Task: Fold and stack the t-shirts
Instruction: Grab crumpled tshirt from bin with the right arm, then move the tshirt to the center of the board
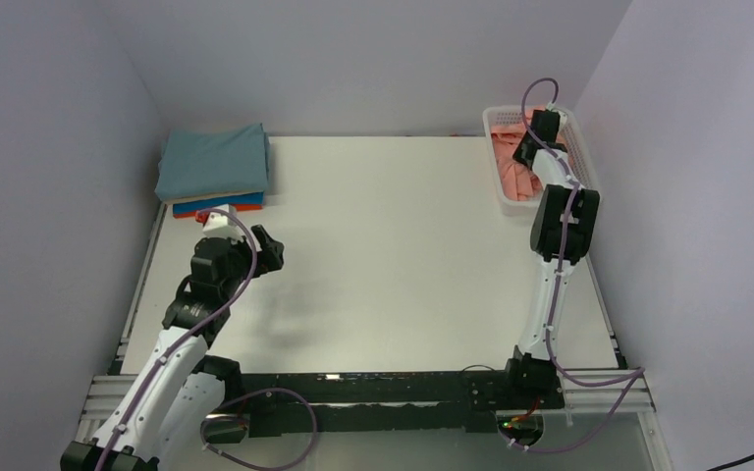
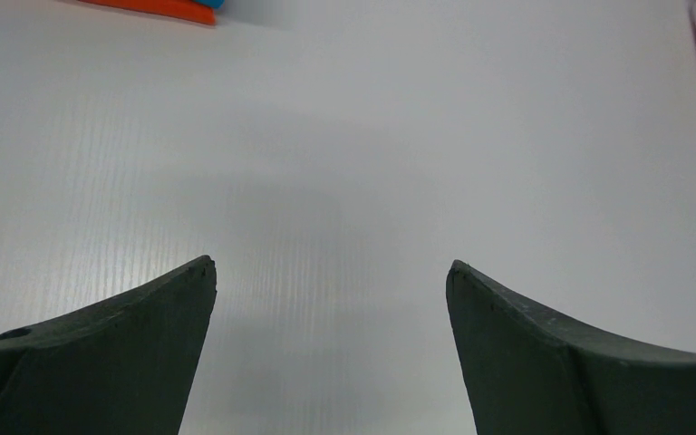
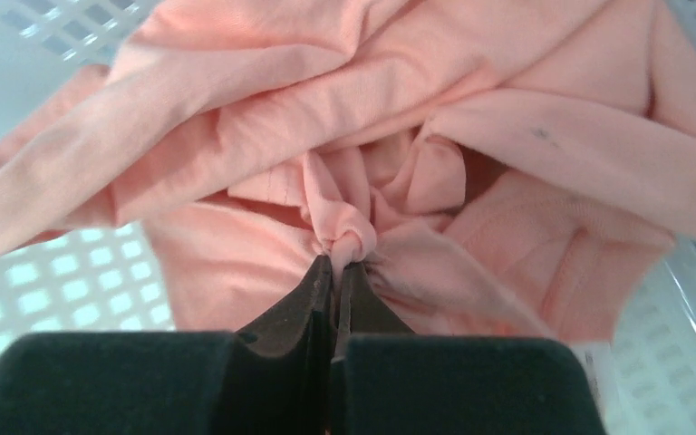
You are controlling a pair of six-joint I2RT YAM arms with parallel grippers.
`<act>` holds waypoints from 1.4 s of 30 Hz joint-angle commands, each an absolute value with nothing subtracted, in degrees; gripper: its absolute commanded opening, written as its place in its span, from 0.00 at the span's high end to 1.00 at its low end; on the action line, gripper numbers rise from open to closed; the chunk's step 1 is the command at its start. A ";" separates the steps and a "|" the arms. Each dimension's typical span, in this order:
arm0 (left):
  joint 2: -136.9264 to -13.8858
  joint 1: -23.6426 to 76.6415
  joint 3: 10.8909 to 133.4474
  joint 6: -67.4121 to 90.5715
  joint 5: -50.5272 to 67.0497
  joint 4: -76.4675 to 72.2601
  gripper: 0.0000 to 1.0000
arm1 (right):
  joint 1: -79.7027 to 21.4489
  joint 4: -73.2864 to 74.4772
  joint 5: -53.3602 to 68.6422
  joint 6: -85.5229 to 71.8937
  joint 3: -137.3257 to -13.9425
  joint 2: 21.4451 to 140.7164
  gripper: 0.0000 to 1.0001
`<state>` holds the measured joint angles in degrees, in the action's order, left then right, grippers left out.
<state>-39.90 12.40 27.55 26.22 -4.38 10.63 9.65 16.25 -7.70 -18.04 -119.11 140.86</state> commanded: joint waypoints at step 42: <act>-34.08 12.39 29.75 41.25 -11.57 24.00 0.01 | -22.67 3.76 -5.08 -15.44 -57.63 68.61 0.65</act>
